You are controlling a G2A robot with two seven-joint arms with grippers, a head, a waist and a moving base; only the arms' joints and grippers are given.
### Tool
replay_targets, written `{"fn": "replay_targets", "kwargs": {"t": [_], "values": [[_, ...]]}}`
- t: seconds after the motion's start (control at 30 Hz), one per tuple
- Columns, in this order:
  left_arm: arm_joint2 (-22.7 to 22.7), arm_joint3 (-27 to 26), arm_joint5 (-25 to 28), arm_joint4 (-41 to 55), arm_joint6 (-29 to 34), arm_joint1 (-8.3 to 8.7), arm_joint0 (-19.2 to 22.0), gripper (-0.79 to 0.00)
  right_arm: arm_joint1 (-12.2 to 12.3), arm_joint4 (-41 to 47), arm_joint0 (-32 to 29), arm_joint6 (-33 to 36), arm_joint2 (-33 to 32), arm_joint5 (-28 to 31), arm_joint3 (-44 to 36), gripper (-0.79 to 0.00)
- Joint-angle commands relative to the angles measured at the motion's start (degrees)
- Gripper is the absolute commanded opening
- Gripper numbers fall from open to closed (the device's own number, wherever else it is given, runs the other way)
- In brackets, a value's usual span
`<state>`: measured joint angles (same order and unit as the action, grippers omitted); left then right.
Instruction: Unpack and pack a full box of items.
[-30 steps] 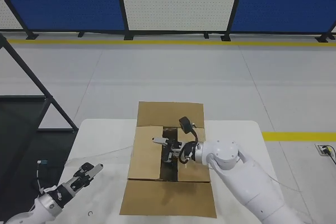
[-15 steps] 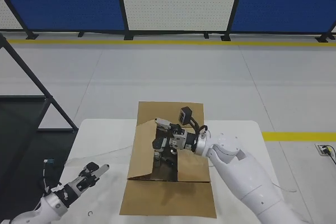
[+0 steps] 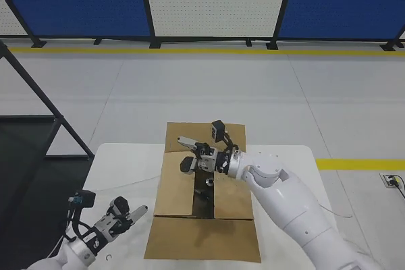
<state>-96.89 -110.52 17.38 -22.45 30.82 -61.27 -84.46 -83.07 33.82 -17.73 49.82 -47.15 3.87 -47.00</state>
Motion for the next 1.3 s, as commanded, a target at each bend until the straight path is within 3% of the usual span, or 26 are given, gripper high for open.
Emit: {"fn": "replay_targets", "kwargs": {"t": [0.0, 0.27, 0.57, 0.93, 1.27], "values": [[-0.36, 0.1, 0.26, 0.11, 0.09, 0.07, -0.06, 0.0, 0.67, -4.12, -0.09, -0.33, -0.29, -0.65, 1.05, 0.0], [-0.45, 0.97, 0.54, 3.84, 2.52, 0.31, 1.73, 0.0, 1.86, -12.18, -3.08, -3.42, -0.5, -4.8, -0.31, 0.0], [1.91, 1.97, -1.3, 2.64, 2.71, 0.36, 3.67, 0.0, 0.7, -5.15, -4.79, -1.68, -1.81, -4.18, -1.09, 0.0], [7.94, -0.13, -4.03, -7.24, -0.7, 0.08, 3.7, 0.0, -0.93, 1.86, -3.47, 3.4, -2.89, -2.03, -0.19, 0.0], [10.47, -1.71, -1.57, -11.93, -2.21, 0.07, 3.02, 0.0, -2.84, 3.42, -2.18, 4.16, -1.44, -0.83, -0.01, 0.0]]}}
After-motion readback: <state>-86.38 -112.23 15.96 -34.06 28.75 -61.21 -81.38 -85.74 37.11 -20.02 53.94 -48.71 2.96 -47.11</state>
